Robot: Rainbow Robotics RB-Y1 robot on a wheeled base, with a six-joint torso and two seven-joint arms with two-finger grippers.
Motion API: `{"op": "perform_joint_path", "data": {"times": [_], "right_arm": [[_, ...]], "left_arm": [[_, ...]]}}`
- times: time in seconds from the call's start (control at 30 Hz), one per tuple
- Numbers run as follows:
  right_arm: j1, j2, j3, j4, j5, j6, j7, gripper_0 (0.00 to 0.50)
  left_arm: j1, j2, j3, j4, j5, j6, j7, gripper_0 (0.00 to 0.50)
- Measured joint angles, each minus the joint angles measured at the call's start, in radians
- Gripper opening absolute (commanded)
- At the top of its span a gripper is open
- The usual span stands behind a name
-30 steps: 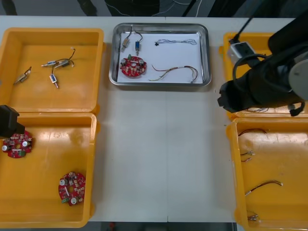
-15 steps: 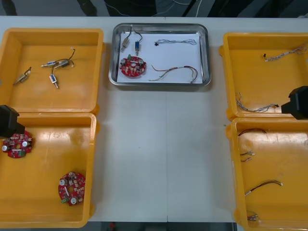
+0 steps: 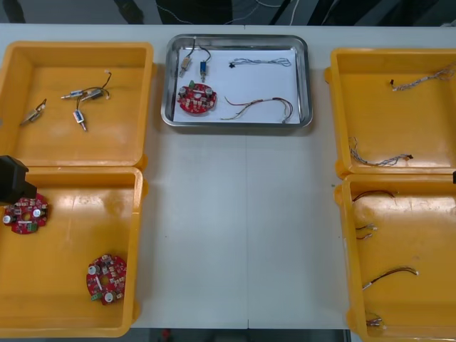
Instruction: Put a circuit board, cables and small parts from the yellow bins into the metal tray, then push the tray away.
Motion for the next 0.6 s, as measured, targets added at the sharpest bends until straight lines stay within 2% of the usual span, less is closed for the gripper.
{"op": "perform_joint_path", "data": {"times": [0.6], "right_arm": [[0.014, 0.0, 0.0, 0.006, -0.023, 0.0, 0.004, 0.5]], "left_arm": [[0.0, 0.0, 0.0, 0.0, 0.0, 0.0, 0.0, 0.5]]}}
